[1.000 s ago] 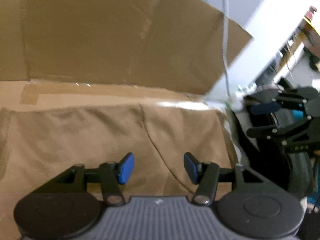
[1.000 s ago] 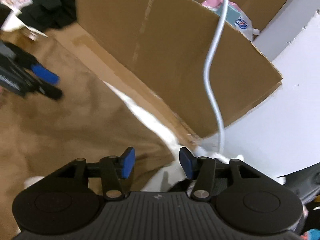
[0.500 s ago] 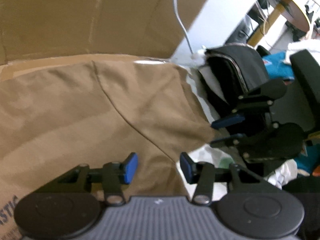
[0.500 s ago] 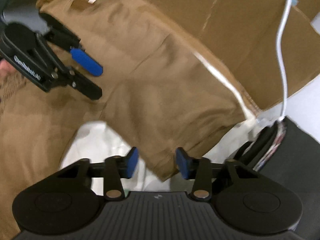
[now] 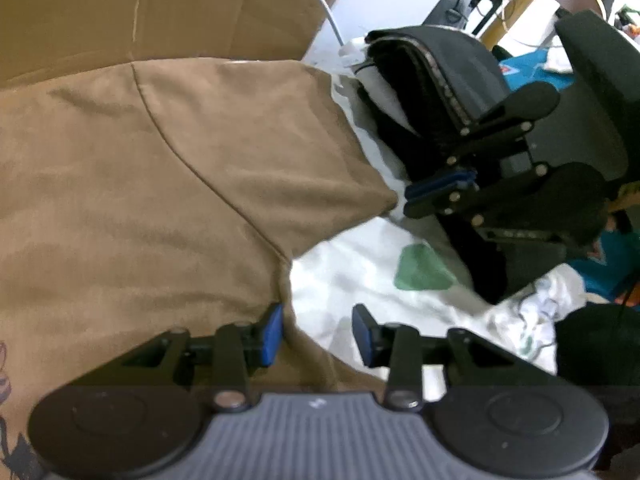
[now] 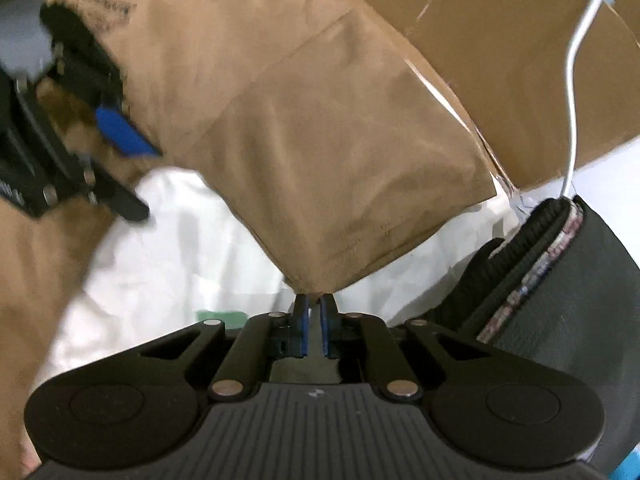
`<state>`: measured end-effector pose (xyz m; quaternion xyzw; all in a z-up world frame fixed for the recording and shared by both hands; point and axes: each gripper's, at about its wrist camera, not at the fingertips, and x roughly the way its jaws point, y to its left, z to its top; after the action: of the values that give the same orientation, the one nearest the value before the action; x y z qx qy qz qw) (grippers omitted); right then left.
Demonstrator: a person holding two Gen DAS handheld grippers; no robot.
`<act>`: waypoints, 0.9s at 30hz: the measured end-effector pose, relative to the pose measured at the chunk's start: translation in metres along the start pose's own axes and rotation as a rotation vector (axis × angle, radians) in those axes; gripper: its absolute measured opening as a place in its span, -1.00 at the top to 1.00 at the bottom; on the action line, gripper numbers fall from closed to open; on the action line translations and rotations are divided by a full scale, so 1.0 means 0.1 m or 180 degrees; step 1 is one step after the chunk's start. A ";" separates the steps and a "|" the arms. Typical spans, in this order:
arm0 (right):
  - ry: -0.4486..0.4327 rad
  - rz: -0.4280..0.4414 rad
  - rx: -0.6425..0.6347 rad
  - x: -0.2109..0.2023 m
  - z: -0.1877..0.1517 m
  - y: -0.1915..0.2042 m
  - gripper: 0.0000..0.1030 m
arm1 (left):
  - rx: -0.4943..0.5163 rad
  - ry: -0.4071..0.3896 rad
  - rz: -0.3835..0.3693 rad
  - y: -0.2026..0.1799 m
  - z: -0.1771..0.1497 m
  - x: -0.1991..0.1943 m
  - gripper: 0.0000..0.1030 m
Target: Fold clothes
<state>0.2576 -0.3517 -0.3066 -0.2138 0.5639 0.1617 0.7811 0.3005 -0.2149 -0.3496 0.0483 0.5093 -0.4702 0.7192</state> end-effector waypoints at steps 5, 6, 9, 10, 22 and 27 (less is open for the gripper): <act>-0.0153 0.0092 0.0050 -0.23 0.08 0.03 0.71 | 0.0074 -0.0017 0.0000 -0.05 -0.05 -0.40 0.03; -0.0170 0.0089 0.0046 -0.24 0.10 0.03 0.62 | 0.0091 -0.0032 0.0036 -0.06 -0.07 -0.53 -0.07; -0.0248 0.0083 0.0049 -0.31 0.17 0.13 0.41 | 0.0093 -0.0097 0.0158 -0.05 -0.17 -0.85 -0.20; -0.0298 0.0103 0.0065 -0.35 0.18 0.17 0.34 | 0.0062 -0.0152 0.0241 -0.02 -0.24 -1.01 -0.21; -0.0741 0.0309 0.0016 -0.84 0.42 0.68 0.22 | -0.0446 -0.0475 0.1388 0.62 -1.03 -2.46 -0.16; -0.0779 0.0312 -0.0221 -1.16 0.53 0.86 0.22 | -0.0814 -0.0628 0.1763 1.01 -1.43 -3.04 -0.14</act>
<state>0.2217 -0.2518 -0.1953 -0.1915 0.4683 0.2439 0.8274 0.2639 0.1103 -0.2222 0.0485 0.4595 -0.1912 0.8660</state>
